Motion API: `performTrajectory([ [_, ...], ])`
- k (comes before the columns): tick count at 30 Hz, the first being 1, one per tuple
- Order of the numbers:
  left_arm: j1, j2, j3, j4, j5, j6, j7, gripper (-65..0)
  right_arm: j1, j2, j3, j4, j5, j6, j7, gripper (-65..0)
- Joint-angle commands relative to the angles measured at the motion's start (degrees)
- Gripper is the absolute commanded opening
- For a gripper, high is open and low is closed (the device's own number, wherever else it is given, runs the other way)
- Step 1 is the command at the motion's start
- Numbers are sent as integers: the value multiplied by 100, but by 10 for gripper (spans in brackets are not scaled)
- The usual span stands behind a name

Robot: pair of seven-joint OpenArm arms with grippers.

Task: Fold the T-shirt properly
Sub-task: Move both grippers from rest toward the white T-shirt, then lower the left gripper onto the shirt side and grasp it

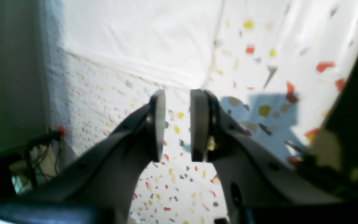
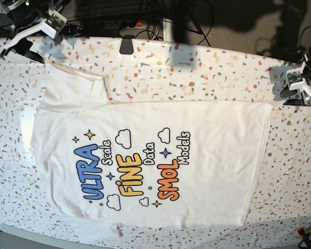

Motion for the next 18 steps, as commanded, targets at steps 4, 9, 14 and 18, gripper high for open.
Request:
performTrajectory([
  [4, -942, 407, 872, -518, 363, 105, 15, -474, -50, 46, 39, 79, 92, -68, 61, -258],
  [9, -1440, 411, 2041, -647, 894, 328, 688, -469, -48, 48, 39, 79, 94, -68, -46, -258],
  [14, -1788, 627, 2732, -850, 1320, 1370, 1226, -469, -48, 48, 39, 79, 96, -76, -44, -258],
  [18, -2188, 632, 3252, -1233, 1318, 1364, 1519, -469, -48, 48, 39, 79, 96, -76, -44, -258],
])
